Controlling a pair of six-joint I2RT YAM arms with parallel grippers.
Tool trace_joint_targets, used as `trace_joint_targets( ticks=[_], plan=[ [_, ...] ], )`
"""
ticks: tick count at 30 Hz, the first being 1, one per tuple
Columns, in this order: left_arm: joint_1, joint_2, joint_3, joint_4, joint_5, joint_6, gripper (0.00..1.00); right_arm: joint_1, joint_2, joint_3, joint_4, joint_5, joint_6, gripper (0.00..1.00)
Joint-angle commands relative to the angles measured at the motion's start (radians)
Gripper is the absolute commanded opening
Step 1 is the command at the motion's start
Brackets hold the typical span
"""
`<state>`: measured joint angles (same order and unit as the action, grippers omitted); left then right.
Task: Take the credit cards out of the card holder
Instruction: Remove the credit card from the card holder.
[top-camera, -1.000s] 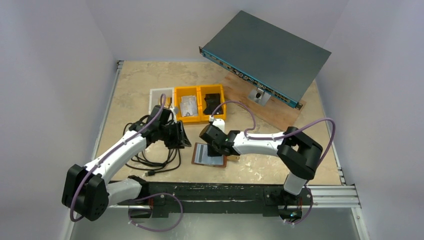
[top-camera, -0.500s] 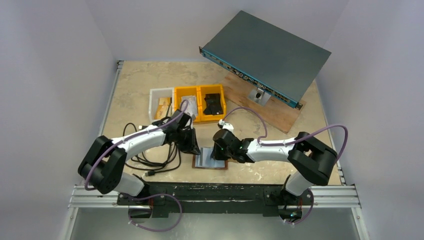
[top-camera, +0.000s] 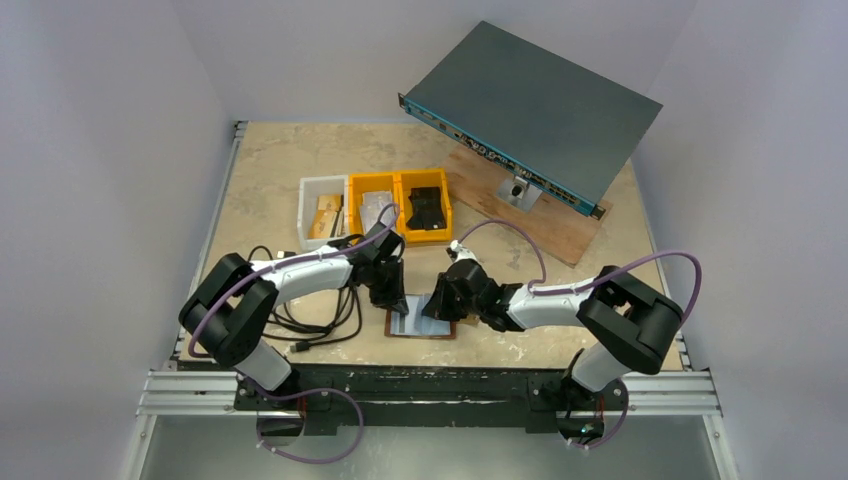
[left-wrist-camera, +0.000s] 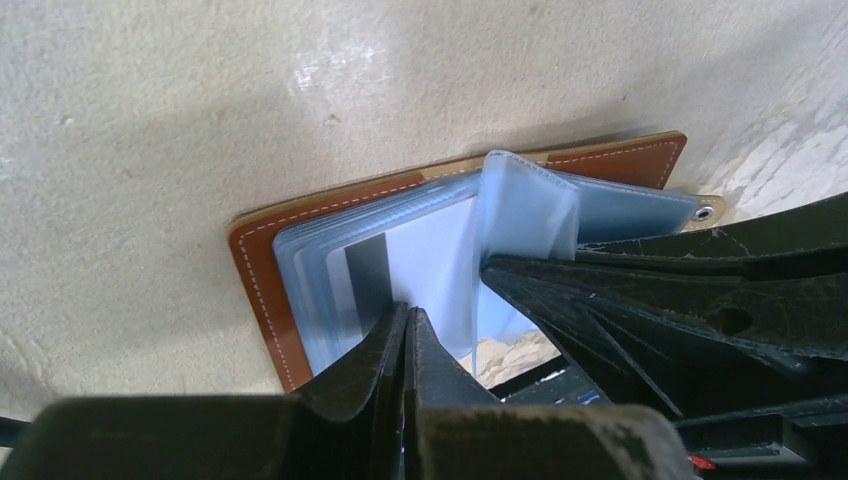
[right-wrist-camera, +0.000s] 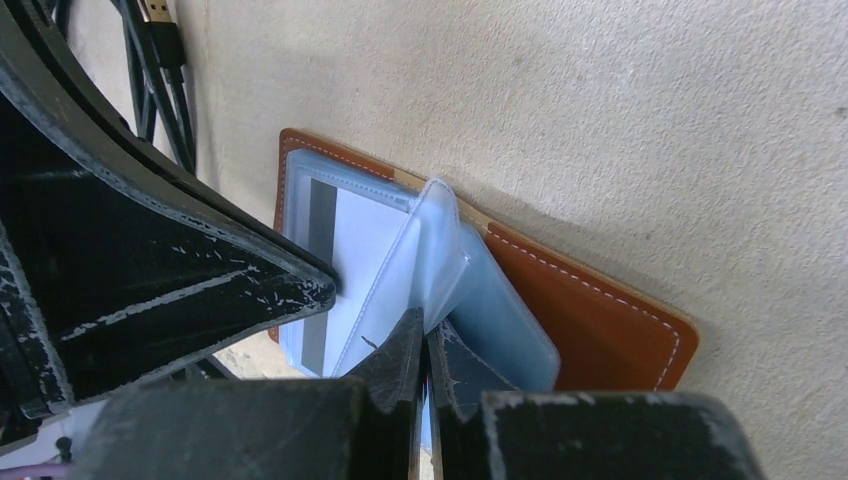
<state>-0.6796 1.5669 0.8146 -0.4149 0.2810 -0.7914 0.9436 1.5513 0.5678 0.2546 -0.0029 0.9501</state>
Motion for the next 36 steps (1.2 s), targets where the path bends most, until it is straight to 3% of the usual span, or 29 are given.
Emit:
trace_joint_targets(
  ticks=[1,4,11,17,21,36],
  plan=[
    [-0.044,0.025,0.052,-0.054,-0.095,0.028,0.0,-0.015,0.008,-0.028,0.086,-0.055,0.002,0.0],
    [-0.058,0.032,0.052,-0.04,-0.08,0.015,0.0,-0.017,0.003,-0.029,0.099,-0.067,0.004,0.0],
    [-0.065,0.033,0.04,-0.003,-0.055,-0.019,0.0,-0.017,-0.068,0.019,0.017,-0.049,-0.015,0.11],
    [-0.065,0.041,0.025,0.014,-0.049,-0.034,0.0,-0.017,-0.127,0.074,-0.126,-0.004,-0.028,0.35],
    [-0.065,0.033,0.022,0.022,-0.039,-0.032,0.0,-0.017,-0.16,0.111,-0.233,0.063,-0.033,0.42],
    [-0.108,-0.012,0.108,0.034,0.033,-0.023,0.0,-0.017,-0.291,0.158,-0.481,0.201,-0.019,0.39]
  ],
)
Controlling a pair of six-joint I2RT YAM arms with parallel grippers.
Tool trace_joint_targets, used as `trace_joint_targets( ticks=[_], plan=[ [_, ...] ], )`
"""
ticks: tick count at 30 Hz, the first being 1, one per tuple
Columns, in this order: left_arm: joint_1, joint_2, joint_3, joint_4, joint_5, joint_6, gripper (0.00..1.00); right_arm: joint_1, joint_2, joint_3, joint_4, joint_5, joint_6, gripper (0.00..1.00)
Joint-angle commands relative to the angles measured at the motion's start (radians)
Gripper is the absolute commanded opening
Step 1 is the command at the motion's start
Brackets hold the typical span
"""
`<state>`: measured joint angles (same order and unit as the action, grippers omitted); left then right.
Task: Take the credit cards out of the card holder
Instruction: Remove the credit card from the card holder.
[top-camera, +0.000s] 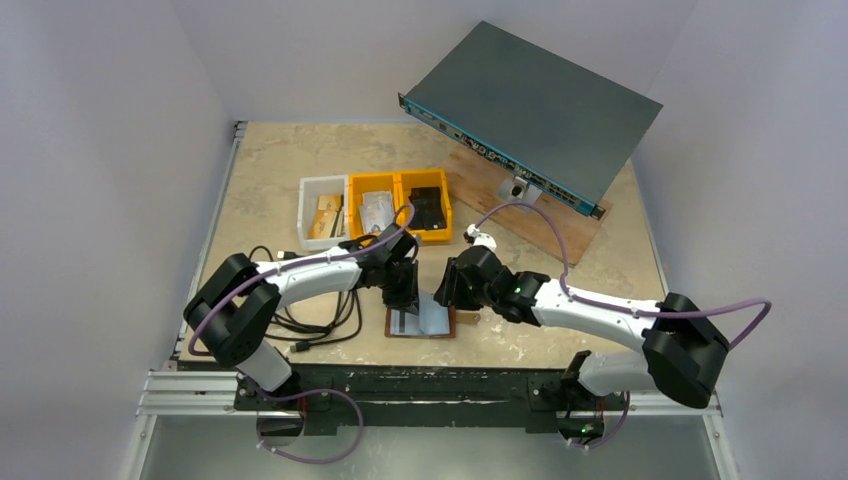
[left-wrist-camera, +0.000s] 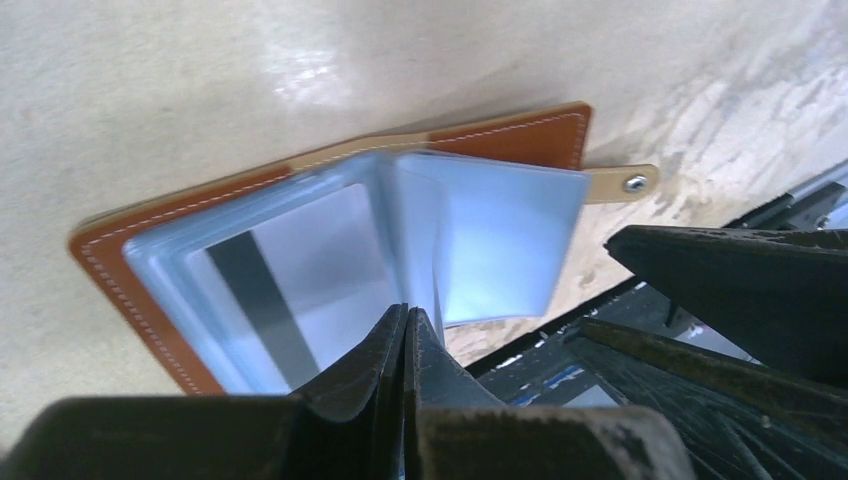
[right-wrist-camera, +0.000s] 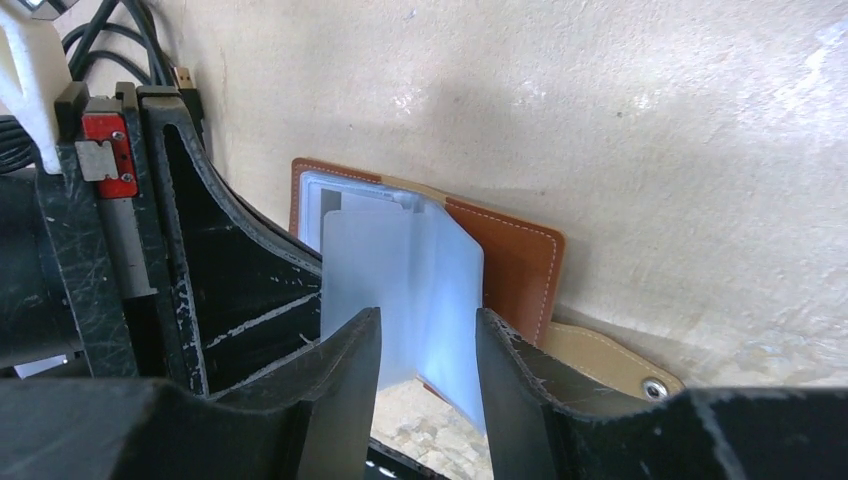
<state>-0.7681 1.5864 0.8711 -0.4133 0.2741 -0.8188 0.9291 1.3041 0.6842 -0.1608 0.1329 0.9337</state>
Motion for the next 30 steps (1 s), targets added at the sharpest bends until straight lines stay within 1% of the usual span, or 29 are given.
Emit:
trace_joint_targets(
  ticks=[1,9,14,17,20,25,30],
  plan=[
    [-0.024,-0.027,0.055,0.038,0.043,0.003,0.0,-0.003,-0.049,0.039,-0.073,0.068,-0.002,0.38],
    [-0.05,0.072,0.1,0.095,0.096,-0.016,0.0,-0.003,-0.099,0.026,-0.126,0.09,0.013,0.36],
    [-0.056,0.162,0.107,0.133,0.123,-0.044,0.0,-0.002,-0.108,0.015,-0.116,0.083,0.014,0.34],
    [-0.056,0.191,0.107,0.146,0.127,-0.049,0.0,0.0,-0.098,0.006,-0.096,0.067,0.019,0.33],
    [-0.056,0.168,0.105,0.137,0.113,-0.048,0.0,0.004,-0.079,0.005,-0.075,0.05,0.022,0.33],
    [-0.05,0.07,0.109,0.045,0.023,-0.021,0.0,0.008,-0.037,0.016,-0.016,0.004,0.024,0.32],
    [0.0,-0.052,0.071,-0.027,-0.051,0.006,0.02,0.008,0.022,0.026,0.071,-0.065,0.032,0.32]
  ],
)
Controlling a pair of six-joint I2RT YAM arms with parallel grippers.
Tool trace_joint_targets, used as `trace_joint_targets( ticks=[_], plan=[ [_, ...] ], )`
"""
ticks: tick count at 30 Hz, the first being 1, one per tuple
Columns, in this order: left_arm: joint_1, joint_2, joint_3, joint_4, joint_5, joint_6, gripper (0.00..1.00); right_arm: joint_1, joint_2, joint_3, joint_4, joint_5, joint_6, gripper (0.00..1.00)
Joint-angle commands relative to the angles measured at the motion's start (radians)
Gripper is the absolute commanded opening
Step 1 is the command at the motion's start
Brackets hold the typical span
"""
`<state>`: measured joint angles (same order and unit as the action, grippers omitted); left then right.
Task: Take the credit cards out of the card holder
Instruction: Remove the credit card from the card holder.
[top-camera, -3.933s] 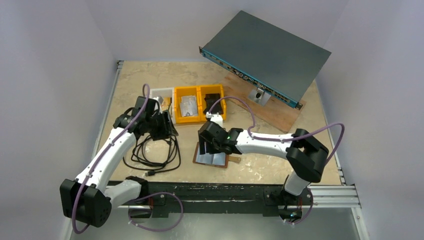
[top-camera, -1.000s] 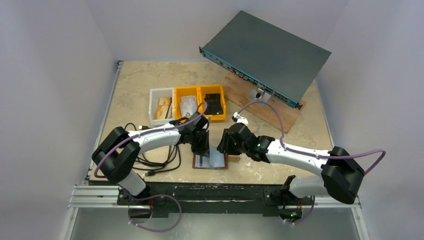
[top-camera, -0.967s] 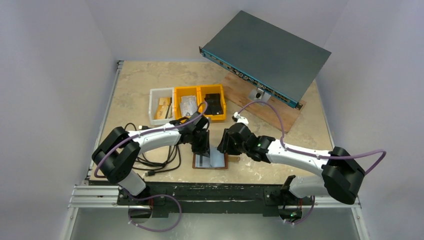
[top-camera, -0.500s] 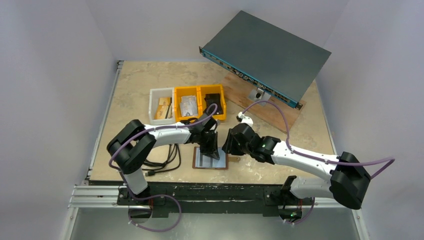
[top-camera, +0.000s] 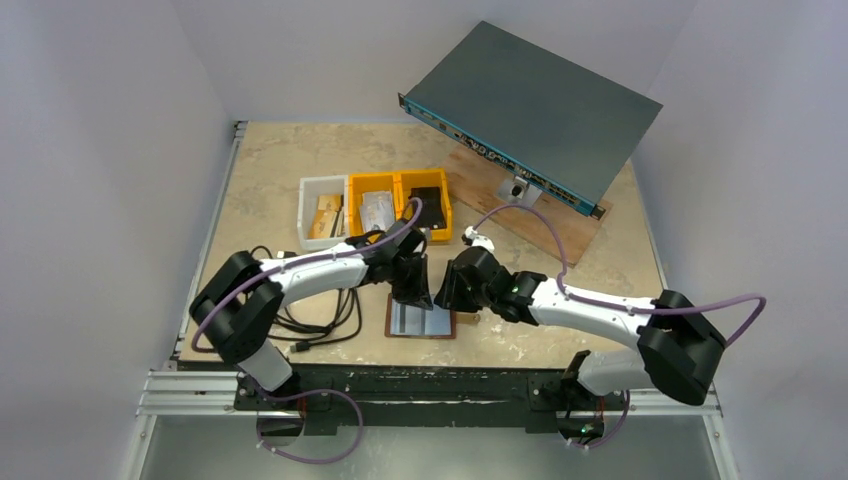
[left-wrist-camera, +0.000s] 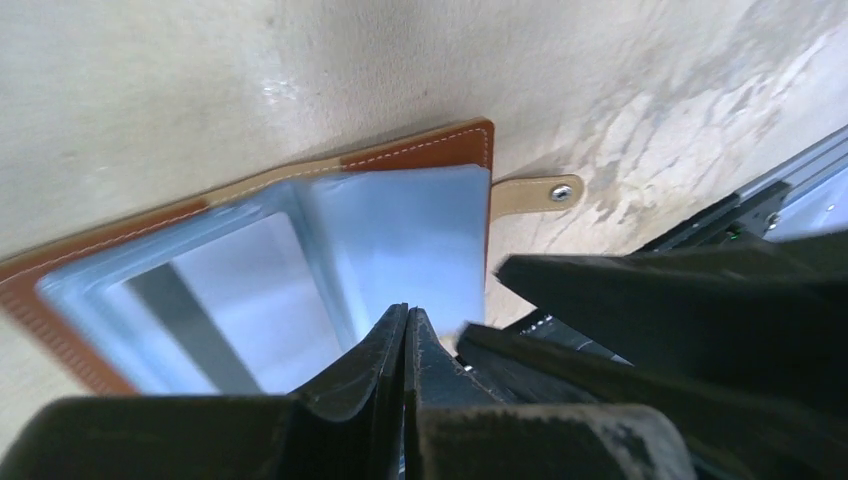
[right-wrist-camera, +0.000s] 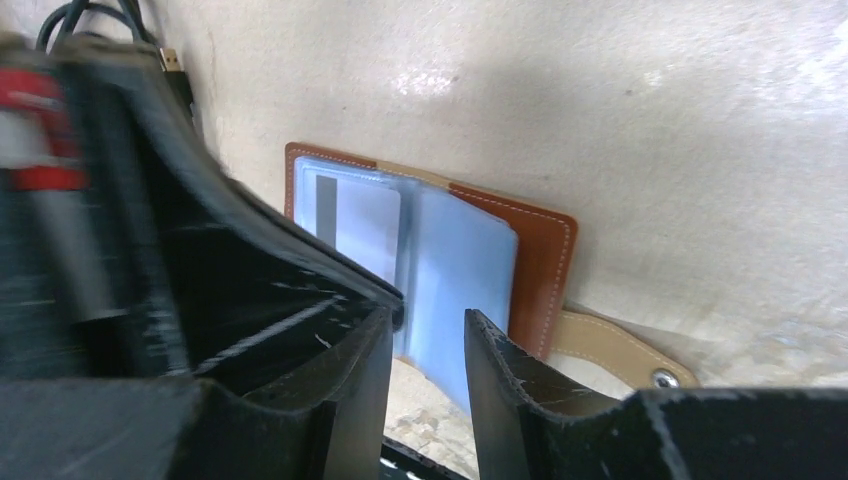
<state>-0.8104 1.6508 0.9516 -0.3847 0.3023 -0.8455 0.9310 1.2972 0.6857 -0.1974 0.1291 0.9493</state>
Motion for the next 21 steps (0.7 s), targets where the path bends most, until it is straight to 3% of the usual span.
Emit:
trace_joint_targets(
  ticks=[1,9,21],
  plan=[
    [0.055,-0.134,-0.019,-0.072,-0.091,0.041,0.02,0.006,0.042,0.027,0.126,-0.08,0.019,0.32],
    [0.158,-0.236,-0.11,-0.113,-0.11,0.082,0.02,0.012,0.156,0.063,0.191,-0.125,0.022,0.33],
    [0.167,-0.207,-0.167,-0.051,-0.075,0.083,0.01,0.004,0.263,0.014,0.335,-0.226,0.063,0.34]
  ],
)
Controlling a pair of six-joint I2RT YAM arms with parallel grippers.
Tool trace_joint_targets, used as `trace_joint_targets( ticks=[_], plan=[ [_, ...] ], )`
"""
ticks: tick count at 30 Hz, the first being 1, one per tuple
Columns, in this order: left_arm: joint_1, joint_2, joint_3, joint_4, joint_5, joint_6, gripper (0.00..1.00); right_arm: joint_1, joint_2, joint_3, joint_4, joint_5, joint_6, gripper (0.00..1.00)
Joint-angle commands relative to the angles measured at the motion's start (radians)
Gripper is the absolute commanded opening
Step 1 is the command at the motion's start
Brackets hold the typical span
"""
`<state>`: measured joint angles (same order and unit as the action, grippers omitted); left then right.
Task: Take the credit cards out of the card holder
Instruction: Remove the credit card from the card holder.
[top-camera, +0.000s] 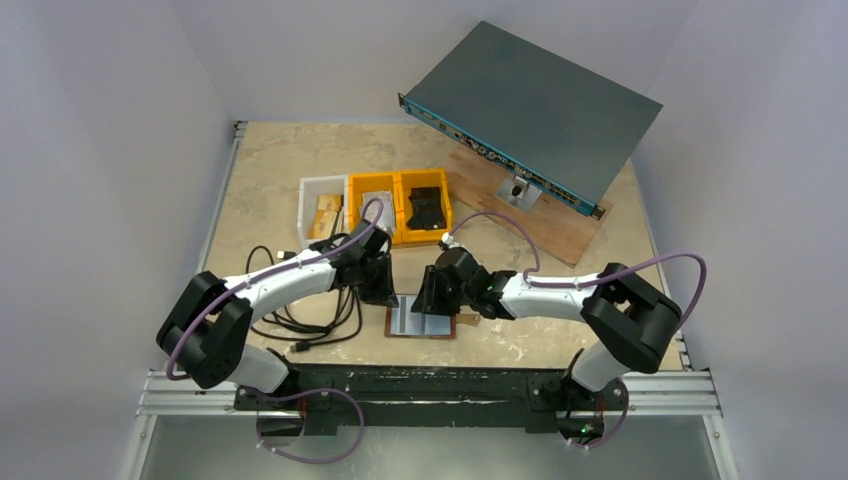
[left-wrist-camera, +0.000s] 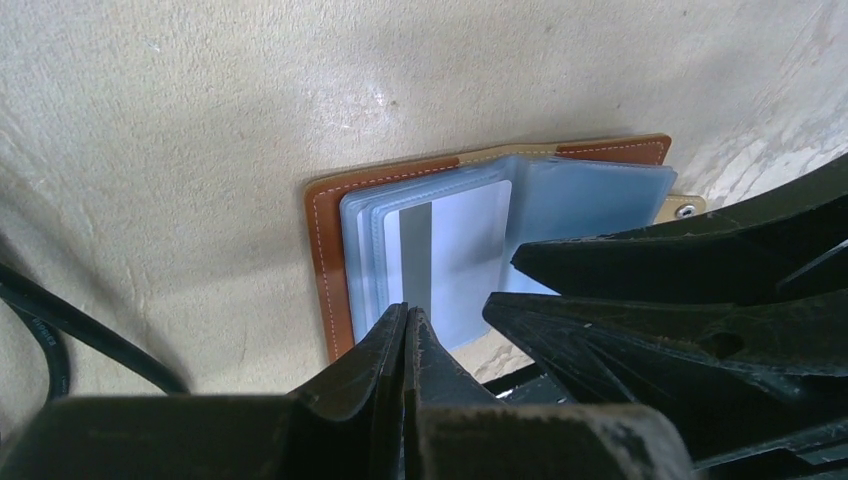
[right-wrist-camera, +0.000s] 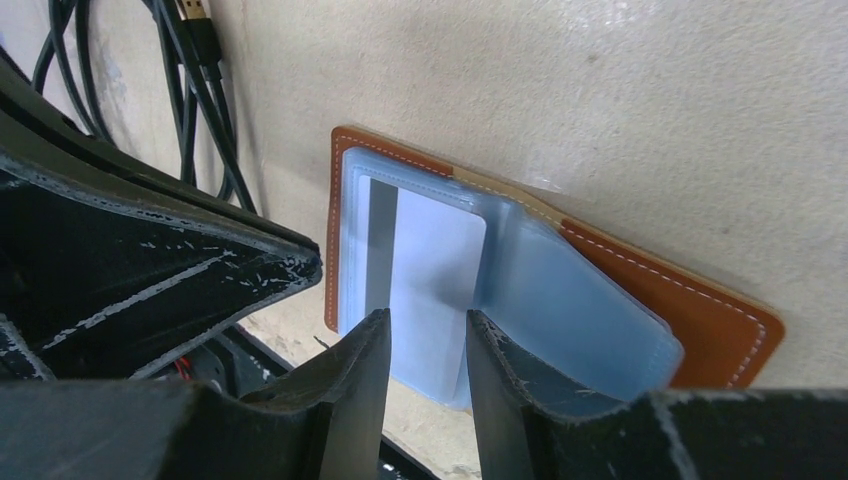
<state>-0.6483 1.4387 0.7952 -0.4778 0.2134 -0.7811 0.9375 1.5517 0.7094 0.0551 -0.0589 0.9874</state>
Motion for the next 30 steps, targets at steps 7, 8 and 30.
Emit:
trace_joint_targets(
  ticks=[7,8,30],
  plan=[
    [0.004,0.037,-0.03,0.08,0.033,0.014,0.0,-0.018,0.03,-0.044,0.111,-0.041,0.037,0.34],
    [0.003,0.041,-0.031,0.086,0.036,0.014,0.0,-0.02,0.033,-0.048,0.115,-0.042,0.039,0.35],
    [-0.024,0.154,-0.03,0.085,-0.025,-0.048,0.0,-0.078,0.096,-0.165,0.361,-0.188,0.072,0.43]
  ],
)
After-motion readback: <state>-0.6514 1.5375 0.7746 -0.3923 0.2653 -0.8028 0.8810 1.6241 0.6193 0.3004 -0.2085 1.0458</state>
